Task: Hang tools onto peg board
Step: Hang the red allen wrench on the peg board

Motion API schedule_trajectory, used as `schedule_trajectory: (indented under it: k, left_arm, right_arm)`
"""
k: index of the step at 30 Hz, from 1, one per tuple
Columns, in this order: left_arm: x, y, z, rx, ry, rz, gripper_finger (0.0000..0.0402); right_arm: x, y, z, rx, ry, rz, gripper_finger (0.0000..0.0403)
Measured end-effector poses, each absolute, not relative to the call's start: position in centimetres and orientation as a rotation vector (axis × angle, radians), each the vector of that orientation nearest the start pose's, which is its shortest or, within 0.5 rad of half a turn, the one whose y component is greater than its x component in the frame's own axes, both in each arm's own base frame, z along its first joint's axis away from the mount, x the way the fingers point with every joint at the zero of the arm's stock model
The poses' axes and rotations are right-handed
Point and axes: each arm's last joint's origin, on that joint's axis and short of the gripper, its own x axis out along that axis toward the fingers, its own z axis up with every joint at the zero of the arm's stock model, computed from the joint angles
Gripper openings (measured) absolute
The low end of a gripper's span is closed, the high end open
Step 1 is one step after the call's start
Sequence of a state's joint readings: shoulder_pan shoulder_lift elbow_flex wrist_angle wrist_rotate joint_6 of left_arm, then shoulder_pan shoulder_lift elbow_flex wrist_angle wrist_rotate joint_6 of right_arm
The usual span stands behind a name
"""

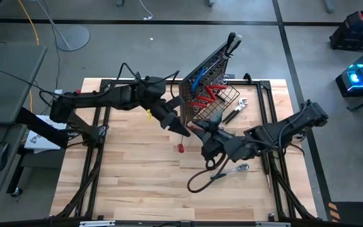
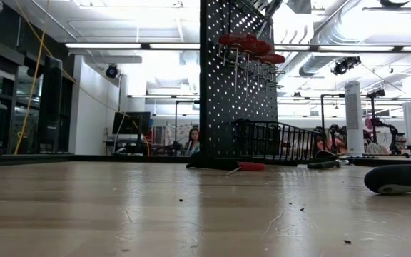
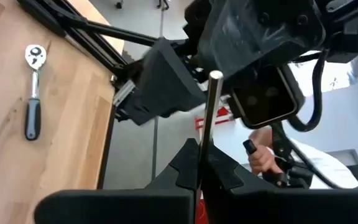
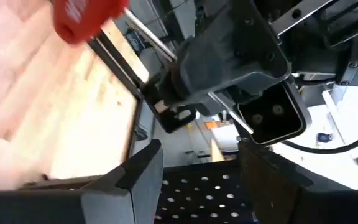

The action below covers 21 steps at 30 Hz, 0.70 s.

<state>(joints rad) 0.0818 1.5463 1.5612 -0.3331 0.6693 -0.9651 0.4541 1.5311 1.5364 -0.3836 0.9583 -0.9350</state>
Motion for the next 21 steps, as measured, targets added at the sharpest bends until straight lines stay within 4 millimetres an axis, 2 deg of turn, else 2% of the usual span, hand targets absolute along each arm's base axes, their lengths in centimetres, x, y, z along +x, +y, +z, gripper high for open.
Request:
schedule_trajectory:
  k: [9, 15, 21]
  left_arm:
    - [34.5, 0.5, 40.2, -1.103, 0.563, -0.327, 0.0000]
    - [35.3, 0.1, 39.2, -1.174, 0.609, -0.298, 0.0000]
    - [35.9, -0.5, 38.7, -1.218, 0.638, -0.293, 0.0000]
  right_arm:
    - [31.2, 12.4, 40.1, -1.274, 0.500, -0.304, 0.0199]
    - [31.6, 12.1, 40.2, -1.332, 0.477, -0.238, 0.0198]
    - [31.8, 11.7, 40.0, -1.349, 0.473, -0.182, 0.0158]
